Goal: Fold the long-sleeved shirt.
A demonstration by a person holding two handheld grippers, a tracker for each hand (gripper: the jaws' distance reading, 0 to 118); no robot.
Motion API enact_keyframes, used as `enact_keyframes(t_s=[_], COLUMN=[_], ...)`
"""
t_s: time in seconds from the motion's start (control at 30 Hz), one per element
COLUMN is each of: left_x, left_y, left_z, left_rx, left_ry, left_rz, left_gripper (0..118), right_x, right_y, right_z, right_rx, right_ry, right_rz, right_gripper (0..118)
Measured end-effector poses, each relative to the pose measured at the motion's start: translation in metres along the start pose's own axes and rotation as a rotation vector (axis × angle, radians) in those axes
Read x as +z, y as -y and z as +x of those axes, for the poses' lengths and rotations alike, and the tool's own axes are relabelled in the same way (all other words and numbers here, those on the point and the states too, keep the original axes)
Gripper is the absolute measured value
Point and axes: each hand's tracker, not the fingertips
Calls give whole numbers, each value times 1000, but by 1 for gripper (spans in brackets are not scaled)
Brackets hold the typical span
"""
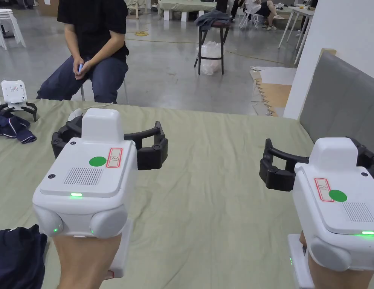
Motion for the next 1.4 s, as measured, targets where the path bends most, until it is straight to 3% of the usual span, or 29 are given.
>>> enact_keyframes(t_s=[0.6, 0.73, 0.93, 1.0, 1.07, 1.1, 1.23, 1.4], left_x=[-8, -11, -15, -14, -13, -13, -13, -16], left_y=[-6, -8, -7, -3, -3, -2, 5, 6], left_z=[2, 2, 23, 24, 22, 23, 35, 32], left_rx=[49, 77, -81, -88, -8, 21, -79, -29], left_ry=[32, 78, -108, -59, 9, 6, -102, -66], left_rz=[-36, -61, -37, -47, -80, -103, -90, -126], left_gripper=[111, 111, 111, 111, 109, 110, 110, 109], right_x=[-1, 0, 1, 2, 2, 3, 4, 4], right_y=[9, 9, 9, 9, 9, 9, 10, 8], right_z=[0, 3, 5, 5, 5, 4, 2, 2], right_rx=[1, -34, 0, -15, -20, -16, 1, 8], right_ry=[-4, -13, 10, 14, 8, 10, 7, 7], right_rz=[-17, -30, -24, -22, -25, -25, -29, -25], right_gripper=[118, 118, 118, 118, 118, 118, 118, 118])
